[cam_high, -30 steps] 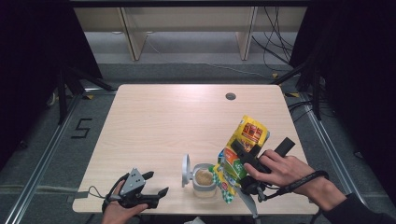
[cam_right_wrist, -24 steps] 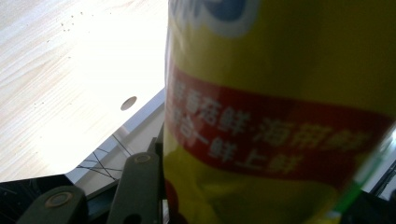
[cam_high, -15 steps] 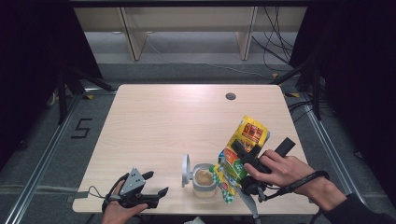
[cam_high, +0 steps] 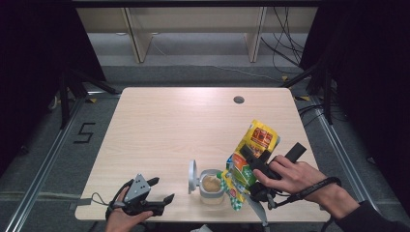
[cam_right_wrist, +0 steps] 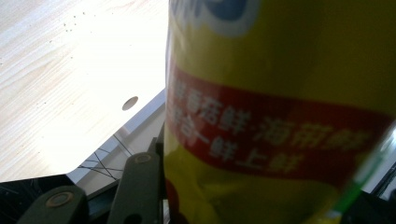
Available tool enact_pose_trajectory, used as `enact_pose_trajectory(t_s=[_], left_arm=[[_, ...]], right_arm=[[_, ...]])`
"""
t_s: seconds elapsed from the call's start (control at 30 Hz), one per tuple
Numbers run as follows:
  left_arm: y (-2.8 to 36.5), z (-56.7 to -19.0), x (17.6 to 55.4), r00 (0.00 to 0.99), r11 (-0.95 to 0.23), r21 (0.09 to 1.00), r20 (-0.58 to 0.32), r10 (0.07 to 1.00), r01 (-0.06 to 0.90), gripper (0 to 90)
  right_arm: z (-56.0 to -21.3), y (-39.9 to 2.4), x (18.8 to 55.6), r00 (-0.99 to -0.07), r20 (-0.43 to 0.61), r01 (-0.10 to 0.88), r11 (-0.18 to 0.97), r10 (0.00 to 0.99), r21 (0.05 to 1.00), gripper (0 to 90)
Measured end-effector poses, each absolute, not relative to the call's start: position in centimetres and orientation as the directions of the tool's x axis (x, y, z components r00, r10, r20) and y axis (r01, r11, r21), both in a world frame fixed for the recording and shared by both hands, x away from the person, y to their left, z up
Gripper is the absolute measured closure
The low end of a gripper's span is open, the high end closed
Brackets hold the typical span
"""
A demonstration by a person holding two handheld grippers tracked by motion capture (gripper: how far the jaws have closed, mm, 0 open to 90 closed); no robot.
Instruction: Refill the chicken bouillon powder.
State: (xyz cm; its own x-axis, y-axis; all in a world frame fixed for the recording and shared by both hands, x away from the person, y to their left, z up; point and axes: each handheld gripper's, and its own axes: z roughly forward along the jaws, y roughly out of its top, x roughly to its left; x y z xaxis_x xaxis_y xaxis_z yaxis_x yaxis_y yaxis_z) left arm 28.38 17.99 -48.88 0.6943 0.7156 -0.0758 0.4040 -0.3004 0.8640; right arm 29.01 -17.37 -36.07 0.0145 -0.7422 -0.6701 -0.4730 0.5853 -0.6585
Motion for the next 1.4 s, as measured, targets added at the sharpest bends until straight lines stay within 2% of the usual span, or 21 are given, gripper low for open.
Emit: enact_pose_trajectory(t_s=[1.4], left_arm=[[17.97,-48.88,28.35,0.695,-0.300,0.863,-0.079,0.714,0.406,21.0]], right_arm=[[-35.92,-17.32,28.97,0.026,-0.665,-0.476,0.576,-0.747,-0.665,60.4]])
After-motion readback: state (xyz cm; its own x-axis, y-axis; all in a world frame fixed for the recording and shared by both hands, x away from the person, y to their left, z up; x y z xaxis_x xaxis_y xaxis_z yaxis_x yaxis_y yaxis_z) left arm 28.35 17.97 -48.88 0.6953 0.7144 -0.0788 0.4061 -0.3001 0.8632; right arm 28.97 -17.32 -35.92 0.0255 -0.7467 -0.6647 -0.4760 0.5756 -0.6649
